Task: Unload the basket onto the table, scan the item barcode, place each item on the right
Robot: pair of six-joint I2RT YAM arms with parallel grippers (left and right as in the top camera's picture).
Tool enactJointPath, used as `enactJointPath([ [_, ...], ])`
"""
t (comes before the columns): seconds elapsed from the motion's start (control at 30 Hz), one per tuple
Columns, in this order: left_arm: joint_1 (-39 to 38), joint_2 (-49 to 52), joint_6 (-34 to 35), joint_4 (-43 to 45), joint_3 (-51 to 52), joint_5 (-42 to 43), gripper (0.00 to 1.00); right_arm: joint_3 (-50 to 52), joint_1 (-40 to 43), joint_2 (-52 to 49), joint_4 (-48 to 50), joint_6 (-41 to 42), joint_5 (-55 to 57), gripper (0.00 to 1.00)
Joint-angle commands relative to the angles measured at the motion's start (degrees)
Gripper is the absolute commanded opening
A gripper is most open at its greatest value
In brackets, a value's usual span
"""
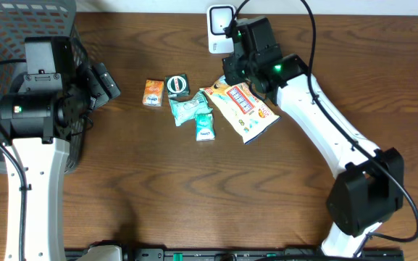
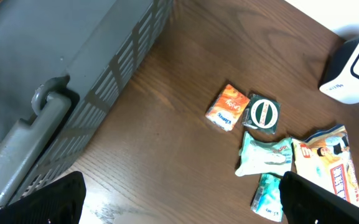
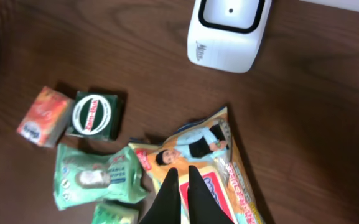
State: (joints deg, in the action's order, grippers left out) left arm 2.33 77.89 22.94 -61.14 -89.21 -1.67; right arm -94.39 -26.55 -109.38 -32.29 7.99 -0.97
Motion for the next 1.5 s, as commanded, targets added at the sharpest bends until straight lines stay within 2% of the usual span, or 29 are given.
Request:
enactJointPath([
  [0.0, 0.3, -0.3, 0.5, -0.1, 0.0, -0.3, 0.98, 0.5, -0.5, -4.1, 0.5, -1.4, 1.0, 0.01],
  [0.23, 0.3, -0.3, 0.5, -0.1, 0.0, -0.3, 0.98, 0.5, -0.4, -15.1, 1.3, -1.9, 1.0, 0.01],
  [0.4, 0.3, -0.3, 0.5, -0.1, 0.0, -0.3, 0.98, 0.4, -0.5, -17.6, 0.3, -1.9, 0.9, 0.01],
  [0.63, 0.3, -0.3, 0.5, -0.1, 0.0, -0.3, 0.98, -0.5, -0.2, -9.0, -7.3, -2.6, 2.6, 0.01],
  [0.77, 0.3, -0.3, 0.5, -0.1, 0.0, -0.3, 0.98, -0.5, -0.1, -2.5, -16.2, -2.9, 2.7, 0.03],
  [0.97, 0.3, -0.3, 0.5, -0.1, 0.0, -0.3, 0.98, 1.1, -0.1, -1.9, -26.8, -2.9, 3.4, 0.01],
  [1.1, 0.3, -0.3, 0.5, -0.1, 0.0, -0.3, 0.98, 6.7, -0.1, -3.3, -23.6, -2.9, 3.5, 0.01],
  [1.3, 0.3, -0.3, 0.5, -0.1, 0.0, -0.3, 0.98, 17.0, -0.1, -4.3, -11.6, -2.9, 3.6, 0.01],
  [1.47, 0.3, -0.3, 0.5, -0.1, 0.0, -0.3, 0.98, 13.9, -0.1, -3.3, -16.8, -2.9, 4.1, 0.01],
])
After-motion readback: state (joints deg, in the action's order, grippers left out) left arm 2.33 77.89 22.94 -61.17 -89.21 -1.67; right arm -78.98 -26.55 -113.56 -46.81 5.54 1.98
